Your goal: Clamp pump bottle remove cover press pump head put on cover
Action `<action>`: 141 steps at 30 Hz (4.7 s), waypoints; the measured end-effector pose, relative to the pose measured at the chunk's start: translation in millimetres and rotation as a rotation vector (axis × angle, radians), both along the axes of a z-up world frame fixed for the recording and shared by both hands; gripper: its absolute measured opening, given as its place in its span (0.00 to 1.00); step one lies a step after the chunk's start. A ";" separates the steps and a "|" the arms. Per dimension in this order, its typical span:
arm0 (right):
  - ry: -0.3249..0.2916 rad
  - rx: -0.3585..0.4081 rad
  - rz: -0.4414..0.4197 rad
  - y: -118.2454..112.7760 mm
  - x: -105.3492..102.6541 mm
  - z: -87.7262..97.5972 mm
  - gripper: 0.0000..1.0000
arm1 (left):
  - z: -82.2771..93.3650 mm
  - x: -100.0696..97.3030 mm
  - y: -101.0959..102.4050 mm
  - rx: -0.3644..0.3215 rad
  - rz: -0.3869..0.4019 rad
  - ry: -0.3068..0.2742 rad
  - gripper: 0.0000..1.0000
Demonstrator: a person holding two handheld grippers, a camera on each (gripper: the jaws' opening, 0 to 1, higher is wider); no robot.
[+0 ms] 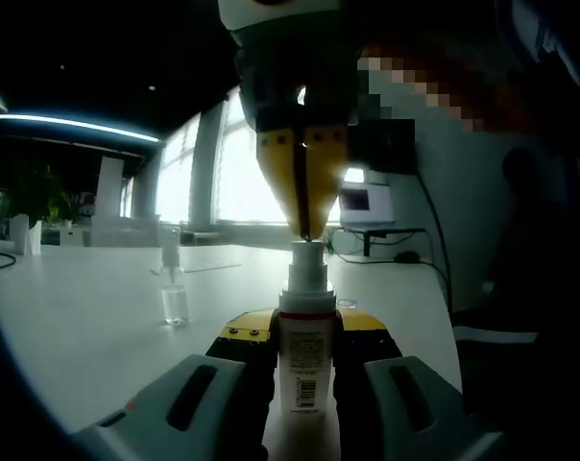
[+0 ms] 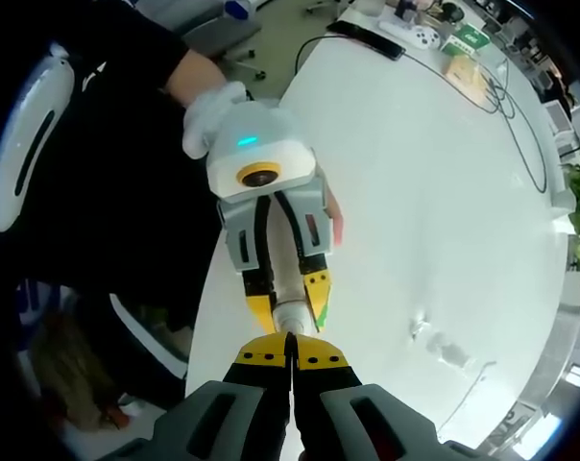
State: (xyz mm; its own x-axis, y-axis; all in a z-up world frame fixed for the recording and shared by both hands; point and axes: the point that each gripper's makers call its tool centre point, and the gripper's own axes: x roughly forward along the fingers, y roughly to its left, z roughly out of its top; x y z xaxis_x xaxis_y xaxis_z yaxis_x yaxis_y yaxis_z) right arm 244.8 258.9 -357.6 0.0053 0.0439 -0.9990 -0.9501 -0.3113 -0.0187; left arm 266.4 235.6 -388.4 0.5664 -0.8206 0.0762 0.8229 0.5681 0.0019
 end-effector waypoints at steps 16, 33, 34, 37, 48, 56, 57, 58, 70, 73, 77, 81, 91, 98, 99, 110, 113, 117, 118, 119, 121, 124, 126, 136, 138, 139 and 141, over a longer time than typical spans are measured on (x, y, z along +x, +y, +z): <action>-0.009 -0.011 0.009 0.3 -0.1 -3.1 0.00 | -0.2 -0.3 0.5 0.000 0.000 0.000 0.13; 0.000 0.002 -0.010 0.3 0.4 2.0 0.00 | -0.1 -0.6 0.0 0.000 -0.001 0.001 0.13; -0.001 0.003 -0.009 0.1 0.3 2.1 0.00 | -0.1 -0.7 -0.1 0.000 -0.001 0.000 0.13; -0.001 0.004 -0.011 0.1 0.2 2.2 0.00 | 0.0 -0.8 -0.3 0.000 -0.001 0.000 0.13; 0.004 0.007 -0.006 0.1 -0.1 2.2 0.00 | 0.0 -0.7 -0.6 0.000 -0.001 0.000 0.13; 0.002 0.011 -0.006 0.3 -0.4 2.0 0.00 | 0.2 -0.8 -0.8 0.001 -0.001 0.000 0.13; 0.001 0.010 -0.005 0.2 -0.6 2.0 0.00 | 0.2 -0.8 -0.8 0.001 -0.001 -0.001 0.13; -0.001 0.008 -0.004 0.2 -0.6 1.9 0.00 | 0.2 -0.9 -0.9 0.001 -0.001 -0.001 0.13; -0.004 0.008 -0.004 0.5 -0.3 1.9 0.00 | 0.0 -0.6 -0.2 0.002 -0.001 -0.002 0.13; -0.005 0.007 -0.003 0.5 -0.4 1.8 0.00 | 0.0 -0.6 -0.1 0.002 -0.001 -0.001 0.13; -0.005 0.006 -0.001 0.6 -0.3 1.7 0.00 | 0.0 -0.6 0.0 0.002 0.000 -0.001 0.13; 0.001 0.010 -0.011 0.3 -0.3 1.6 0.00 | -0.1 -0.6 -0.1 0.003 0.000 -0.002 0.13; 0.001 -0.001 -0.027 1.1 -0.6 -3.7 0.00 | -0.2 -0.6 -0.2 0.003 0.000 -0.002 0.13; -0.009 -0.002 -0.007 0.9 -1.2 -3.9 0.00 | -0.5 -0.2 0.0 0.003 -0.001 -0.002 0.13; -0.009 0.004 -0.005 0.4 -0.6 -1.6 0.00 | -0.5 -0.1 0.1 0.003 -0.001 -0.002 0.13; -0.007 0.023 0.002 0.2 -0.5 1.9 0.00 | -0.2 -0.4 -0.2 0.002 -0.002 -0.001 0.13; -0.008 0.027 -0.003 0.1 -0.3 2.0 0.00 | -0.2 -0.4 -0.2 0.002 -0.001 -0.001 0.13; -0.016 0.038 0.013 0.2 -0.6 2.2 0.00 | -0.1 -0.5 -0.3 0.002 0.000 -0.001 0.13; -0.017 0.042 0.013 0.0 -0.6 2.4 0.00 | -0.2 -0.5 -0.2 0.002 -0.001 -0.001 0.13; -0.017 0.045 0.013 -0.2 -0.5 2.4 0.00 | -0.1 -0.5 -0.3 0.002 -0.001 -0.001 0.13; -0.016 0.053 0.003 -0.3 -0.2 2.5 0.00 | -0.1 -0.6 -0.5 0.002 -0.001 -0.001 0.13; -0.013 0.060 -0.002 0.0 -0.1 2.5 0.00 | -0.1 -0.5 -0.4 0.002 -0.001 -0.002 0.13; -0.012 0.062 -0.002 0.1 -0.1 2.6 0.00 | -0.1 -0.6 -0.3 0.003 -0.001 -0.002 0.13; -0.019 0.077 0.006 0.5 0.7 3.6 0.00 | 0.0 -0.9 -0.2 0.002 -0.001 0.000 0.13; -0.020 0.084 -0.003 0.4 0.8 3.8 0.00 | -0.1 -0.7 0.0 0.002 -0.001 0.000 0.13; -0.021 0.088 -0.009 0.1 1.0 4.0 0.00 | 0.0 -1.0 -0.2 0.003 -0.001 -0.002 0.13; -0.026 0.094 -0.012 0.5 1.6 4.4 0.00 | -0.1 -0.8 -0.1 0.004 -0.002 -0.003 0.13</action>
